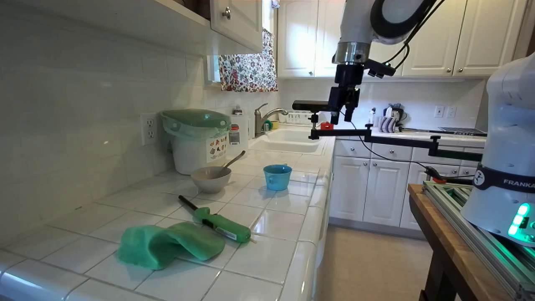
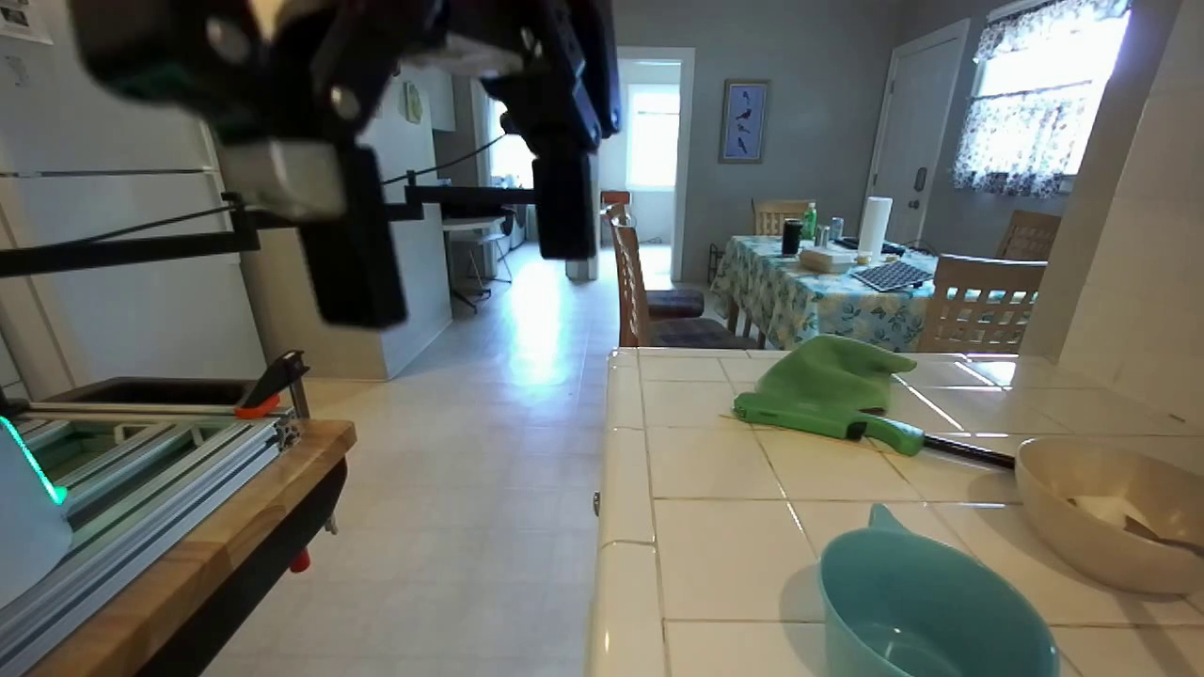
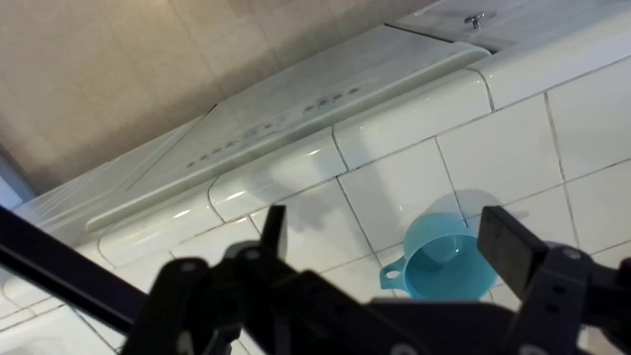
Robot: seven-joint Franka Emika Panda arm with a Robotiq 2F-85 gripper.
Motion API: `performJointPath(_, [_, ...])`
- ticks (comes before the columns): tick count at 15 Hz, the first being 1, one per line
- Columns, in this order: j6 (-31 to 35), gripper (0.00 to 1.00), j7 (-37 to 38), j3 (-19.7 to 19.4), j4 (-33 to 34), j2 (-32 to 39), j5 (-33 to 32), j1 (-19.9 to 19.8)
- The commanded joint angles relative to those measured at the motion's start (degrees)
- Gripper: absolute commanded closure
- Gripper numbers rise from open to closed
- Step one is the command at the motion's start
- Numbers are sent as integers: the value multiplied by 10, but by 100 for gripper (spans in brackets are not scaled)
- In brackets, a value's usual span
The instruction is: Put the blue object inside the top cupboard
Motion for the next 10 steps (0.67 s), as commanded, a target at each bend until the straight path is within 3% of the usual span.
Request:
performJointPath(1, [71,0,50,0,-19,35,32,-19])
performJointPath(2, [89,0,63,-2,-22,45,42,-24])
performJointPath(3, [66,0,54,-11,-15,52,62,-19])
performJointPath(4, [65,0,41,0,-20,42,34,-24])
performJointPath(8, [64,0,45,-5,-18,52,51,-24])
performJointPath(10, [84,0,101,15,-22,72,38,-34])
